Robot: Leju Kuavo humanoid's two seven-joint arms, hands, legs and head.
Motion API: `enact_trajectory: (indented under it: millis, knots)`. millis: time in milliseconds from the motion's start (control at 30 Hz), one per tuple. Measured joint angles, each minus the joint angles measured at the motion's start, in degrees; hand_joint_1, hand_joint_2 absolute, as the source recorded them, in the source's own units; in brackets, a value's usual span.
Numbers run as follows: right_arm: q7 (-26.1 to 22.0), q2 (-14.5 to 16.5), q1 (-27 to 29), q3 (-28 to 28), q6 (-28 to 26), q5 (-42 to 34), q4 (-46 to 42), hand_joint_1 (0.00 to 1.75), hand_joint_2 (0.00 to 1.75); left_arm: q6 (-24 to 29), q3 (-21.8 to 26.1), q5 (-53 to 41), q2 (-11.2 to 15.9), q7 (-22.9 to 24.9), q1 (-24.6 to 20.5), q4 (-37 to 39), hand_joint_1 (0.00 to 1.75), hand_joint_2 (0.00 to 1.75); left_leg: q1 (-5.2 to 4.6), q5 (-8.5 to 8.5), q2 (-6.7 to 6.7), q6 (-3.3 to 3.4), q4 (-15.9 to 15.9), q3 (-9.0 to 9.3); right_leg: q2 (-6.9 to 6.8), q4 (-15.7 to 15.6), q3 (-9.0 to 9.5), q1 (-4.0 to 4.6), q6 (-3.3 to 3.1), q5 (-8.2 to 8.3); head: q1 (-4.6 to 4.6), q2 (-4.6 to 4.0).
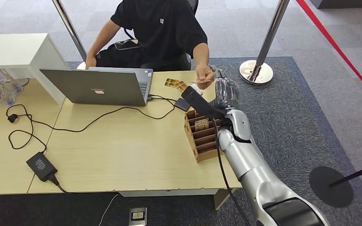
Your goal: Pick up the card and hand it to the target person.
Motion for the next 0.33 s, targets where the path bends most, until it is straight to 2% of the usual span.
enact_trajectory:
  millis: [167,333]
  knots:
    - [0.7,-0.9,0.6,-0.3,-2.3,1.3,-0.1,0.00,0.00,0.0,0.0,0.1,0.0,-0.2,0.0,0.1,0.00,0.00,-0.01,0.00,0.00,0.00,0.0,0.00,0.00,0.0,-0.02,0.00,0.00,0.00,0.00,0.00]
    - [0.7,-3.1,4.1,-3.1,-2.6,4.3,-4.1,0.00,0.00,0.0,0.0,0.3,0.0,-0.2,0.1,0.1,0.00,0.00,-0.01,-0.01,-0.01,0.00,0.0,-0.03,0.00,0.0,-0.04,0.00,0.00,0.00,-0.01,0.00]
